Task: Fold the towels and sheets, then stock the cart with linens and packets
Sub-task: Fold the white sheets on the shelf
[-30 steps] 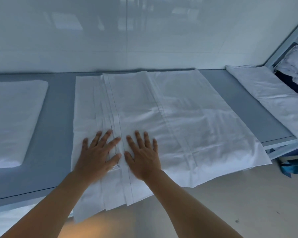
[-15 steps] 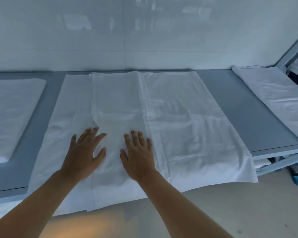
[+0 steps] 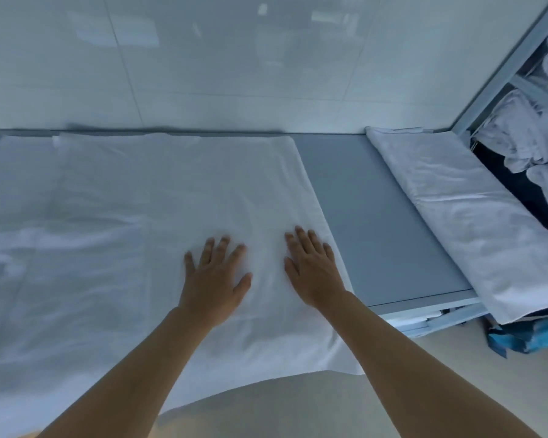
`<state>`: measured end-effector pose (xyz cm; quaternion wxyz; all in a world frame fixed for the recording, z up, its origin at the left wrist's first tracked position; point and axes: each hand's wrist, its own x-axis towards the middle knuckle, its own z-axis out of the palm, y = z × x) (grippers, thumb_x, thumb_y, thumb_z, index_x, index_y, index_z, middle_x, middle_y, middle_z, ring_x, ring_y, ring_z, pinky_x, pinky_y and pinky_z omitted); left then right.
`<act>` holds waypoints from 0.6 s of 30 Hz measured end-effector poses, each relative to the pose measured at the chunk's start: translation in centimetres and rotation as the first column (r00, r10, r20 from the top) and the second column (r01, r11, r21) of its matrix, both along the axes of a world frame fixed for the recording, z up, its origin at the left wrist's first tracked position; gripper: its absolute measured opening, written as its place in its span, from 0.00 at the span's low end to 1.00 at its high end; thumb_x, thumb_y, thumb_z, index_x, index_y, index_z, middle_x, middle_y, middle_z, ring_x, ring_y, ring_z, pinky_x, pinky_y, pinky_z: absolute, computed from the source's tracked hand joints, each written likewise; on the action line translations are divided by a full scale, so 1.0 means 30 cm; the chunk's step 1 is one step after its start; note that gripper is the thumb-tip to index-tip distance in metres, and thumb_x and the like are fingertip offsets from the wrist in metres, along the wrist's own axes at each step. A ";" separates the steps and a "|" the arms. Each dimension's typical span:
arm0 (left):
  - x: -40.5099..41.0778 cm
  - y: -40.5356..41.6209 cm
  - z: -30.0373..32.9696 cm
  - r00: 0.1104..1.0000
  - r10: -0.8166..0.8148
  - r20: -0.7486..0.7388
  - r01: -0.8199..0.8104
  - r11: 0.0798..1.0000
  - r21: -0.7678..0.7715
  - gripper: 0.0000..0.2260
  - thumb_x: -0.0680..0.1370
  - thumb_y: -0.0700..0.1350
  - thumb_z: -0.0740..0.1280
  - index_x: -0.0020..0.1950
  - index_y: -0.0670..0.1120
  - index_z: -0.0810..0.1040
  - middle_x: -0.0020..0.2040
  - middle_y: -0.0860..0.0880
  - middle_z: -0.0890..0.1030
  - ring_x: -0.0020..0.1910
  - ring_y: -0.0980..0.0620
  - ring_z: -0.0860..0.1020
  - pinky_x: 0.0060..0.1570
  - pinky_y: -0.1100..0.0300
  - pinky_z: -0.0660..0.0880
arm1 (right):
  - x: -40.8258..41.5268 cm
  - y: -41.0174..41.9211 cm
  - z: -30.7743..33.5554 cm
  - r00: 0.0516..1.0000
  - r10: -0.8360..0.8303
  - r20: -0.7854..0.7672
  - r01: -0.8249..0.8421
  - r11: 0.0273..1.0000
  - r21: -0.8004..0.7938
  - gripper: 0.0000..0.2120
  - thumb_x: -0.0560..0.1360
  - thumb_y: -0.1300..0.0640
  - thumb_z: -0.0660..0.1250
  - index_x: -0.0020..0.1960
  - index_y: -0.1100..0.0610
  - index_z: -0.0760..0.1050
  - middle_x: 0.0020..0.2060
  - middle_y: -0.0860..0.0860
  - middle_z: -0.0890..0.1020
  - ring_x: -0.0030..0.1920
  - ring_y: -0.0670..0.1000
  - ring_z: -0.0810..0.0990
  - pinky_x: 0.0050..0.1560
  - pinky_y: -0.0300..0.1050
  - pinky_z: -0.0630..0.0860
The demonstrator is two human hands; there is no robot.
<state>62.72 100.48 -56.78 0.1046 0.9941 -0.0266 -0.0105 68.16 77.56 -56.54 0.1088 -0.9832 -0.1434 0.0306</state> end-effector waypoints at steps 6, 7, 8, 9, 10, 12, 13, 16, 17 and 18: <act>-0.020 0.000 -0.060 0.998 0.031 0.061 -0.030 0.999 -0.021 0.31 0.79 0.66 0.51 0.82 0.59 0.57 0.84 0.51 0.56 0.83 0.45 0.54 0.78 0.35 0.51 | 0.010 -0.016 -0.042 0.999 0.009 0.035 -0.010 1.000 0.020 0.29 0.84 0.44 0.52 0.84 0.46 0.51 0.84 0.46 0.51 0.83 0.53 0.48 0.81 0.57 0.49; -0.020 0.001 -0.060 0.998 0.035 0.060 -0.034 0.999 -0.019 0.31 0.79 0.67 0.51 0.82 0.59 0.57 0.84 0.51 0.56 0.83 0.45 0.54 0.78 0.35 0.51 | 0.007 -0.016 -0.042 0.999 0.009 0.041 -0.010 1.000 0.019 0.29 0.84 0.44 0.52 0.84 0.46 0.51 0.84 0.46 0.51 0.83 0.53 0.48 0.81 0.57 0.49; -0.017 -0.002 -0.058 0.997 0.038 0.062 -0.037 0.999 -0.019 0.31 0.79 0.67 0.50 0.82 0.59 0.56 0.84 0.51 0.55 0.83 0.46 0.53 0.78 0.35 0.50 | 0.007 -0.020 -0.040 0.999 0.007 0.049 -0.008 1.000 0.011 0.29 0.84 0.44 0.52 0.84 0.46 0.51 0.84 0.46 0.51 0.83 0.52 0.48 0.81 0.57 0.49; -0.016 -0.004 -0.059 0.998 0.042 0.053 -0.041 0.999 -0.021 0.31 0.80 0.67 0.50 0.82 0.60 0.55 0.84 0.52 0.54 0.83 0.46 0.51 0.78 0.36 0.49 | 0.009 -0.020 -0.039 0.999 0.007 0.045 -0.007 1.000 0.008 0.29 0.84 0.45 0.52 0.84 0.45 0.51 0.84 0.46 0.51 0.83 0.52 0.48 0.81 0.57 0.49; -0.022 -0.007 -0.057 0.998 0.049 0.034 -0.048 0.999 -0.018 0.31 0.80 0.66 0.50 0.83 0.60 0.54 0.85 0.52 0.52 0.83 0.46 0.50 0.78 0.36 0.48 | 0.010 -0.017 -0.039 0.999 0.011 0.032 -0.011 1.000 0.004 0.29 0.84 0.45 0.52 0.84 0.46 0.51 0.84 0.46 0.51 0.83 0.52 0.48 0.81 0.57 0.48; -0.039 -0.028 -0.047 0.997 0.076 0.016 -0.076 0.997 -0.015 0.30 0.81 0.64 0.52 0.83 0.59 0.54 0.85 0.51 0.52 0.83 0.46 0.49 0.78 0.37 0.48 | 0.002 -0.012 -0.037 1.000 0.006 0.029 -0.006 1.000 -0.005 0.30 0.84 0.45 0.52 0.84 0.46 0.50 0.84 0.47 0.50 0.83 0.52 0.48 0.81 0.57 0.48; -0.049 -0.044 -0.038 0.995 0.098 0.010 -0.098 0.995 -0.011 0.30 0.82 0.63 0.52 0.83 0.58 0.54 0.85 0.50 0.52 0.83 0.45 0.49 0.78 0.36 0.49 | -0.001 -0.009 -0.035 0.999 0.007 0.032 -0.006 1.000 -0.011 0.30 0.84 0.45 0.52 0.84 0.46 0.50 0.84 0.47 0.50 0.83 0.53 0.48 0.81 0.56 0.49; -0.072 -0.115 -0.008 0.990 0.135 -0.036 -0.136 0.990 -0.036 0.30 0.82 0.62 0.53 0.83 0.55 0.54 0.85 0.48 0.52 0.83 0.43 0.49 0.78 0.36 0.50 | 0.022 -0.020 -0.013 0.999 0.044 0.025 -0.043 0.998 -0.047 0.30 0.83 0.43 0.53 0.83 0.46 0.52 0.83 0.48 0.53 0.82 0.54 0.52 0.79 0.56 0.53; -0.079 -0.144 -0.002 0.990 0.131 -0.048 -0.134 0.989 -0.056 0.31 0.82 0.63 0.53 0.83 0.55 0.54 0.85 0.49 0.52 0.83 0.43 0.48 0.78 0.36 0.49 | 0.041 -0.033 -0.003 0.997 0.075 0.027 -0.073 0.995 -0.069 0.30 0.83 0.43 0.54 0.83 0.47 0.53 0.83 0.49 0.55 0.82 0.54 0.54 0.77 0.56 0.56; -0.085 -0.175 0.001 0.990 0.128 -0.060 -0.133 0.988 -0.075 0.31 0.82 0.64 0.52 0.83 0.55 0.54 0.85 0.49 0.51 0.83 0.44 0.47 0.79 0.37 0.49 | 0.067 -0.047 0.008 0.994 0.108 0.028 -0.106 0.990 -0.090 0.30 0.83 0.43 0.54 0.83 0.48 0.54 0.83 0.49 0.56 0.81 0.55 0.56 0.76 0.56 0.58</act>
